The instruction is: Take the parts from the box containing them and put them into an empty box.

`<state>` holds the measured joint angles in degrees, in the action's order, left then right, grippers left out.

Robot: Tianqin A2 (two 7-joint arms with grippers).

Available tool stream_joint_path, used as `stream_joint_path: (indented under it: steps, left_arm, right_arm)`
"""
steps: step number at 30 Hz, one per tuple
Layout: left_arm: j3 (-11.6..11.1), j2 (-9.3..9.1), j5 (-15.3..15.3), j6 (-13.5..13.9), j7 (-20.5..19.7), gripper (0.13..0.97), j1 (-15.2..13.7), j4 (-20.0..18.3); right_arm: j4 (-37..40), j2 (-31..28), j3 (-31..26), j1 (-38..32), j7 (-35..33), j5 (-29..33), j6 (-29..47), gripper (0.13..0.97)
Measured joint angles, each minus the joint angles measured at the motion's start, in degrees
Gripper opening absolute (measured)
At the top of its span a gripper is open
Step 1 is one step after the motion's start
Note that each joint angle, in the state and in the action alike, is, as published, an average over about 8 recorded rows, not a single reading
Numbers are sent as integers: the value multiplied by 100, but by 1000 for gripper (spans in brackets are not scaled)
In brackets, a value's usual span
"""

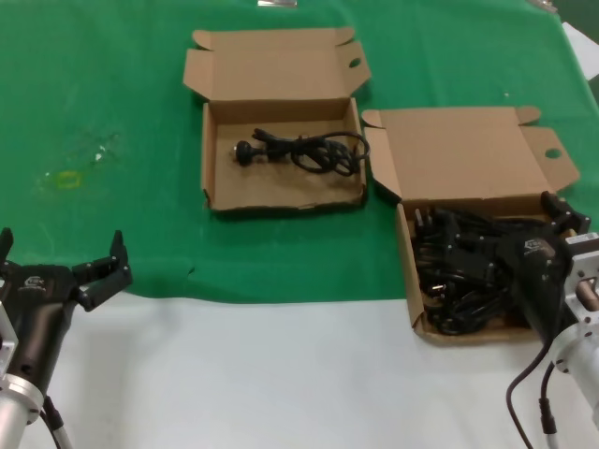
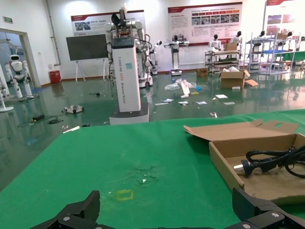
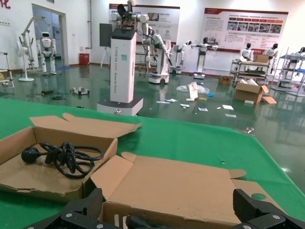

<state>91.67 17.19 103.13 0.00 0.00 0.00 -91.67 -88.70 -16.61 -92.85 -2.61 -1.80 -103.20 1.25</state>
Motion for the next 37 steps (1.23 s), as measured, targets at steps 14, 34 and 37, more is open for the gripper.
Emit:
stream_joint_path:
  steps: [14, 34, 37]
  left_arm:
    - [0, 0, 0, 0, 0, 966, 0, 0]
    - [0, 0, 0, 0, 0, 966, 0, 0]
    - [0, 0, 0, 0, 0, 966, 0, 0]
  right_arm:
    - [0, 0, 0, 0, 0, 0, 0, 966]
    - [0, 0, 0, 0, 0, 0, 0, 966]
    - [0, 0, 0, 0, 0, 0, 0, 966]
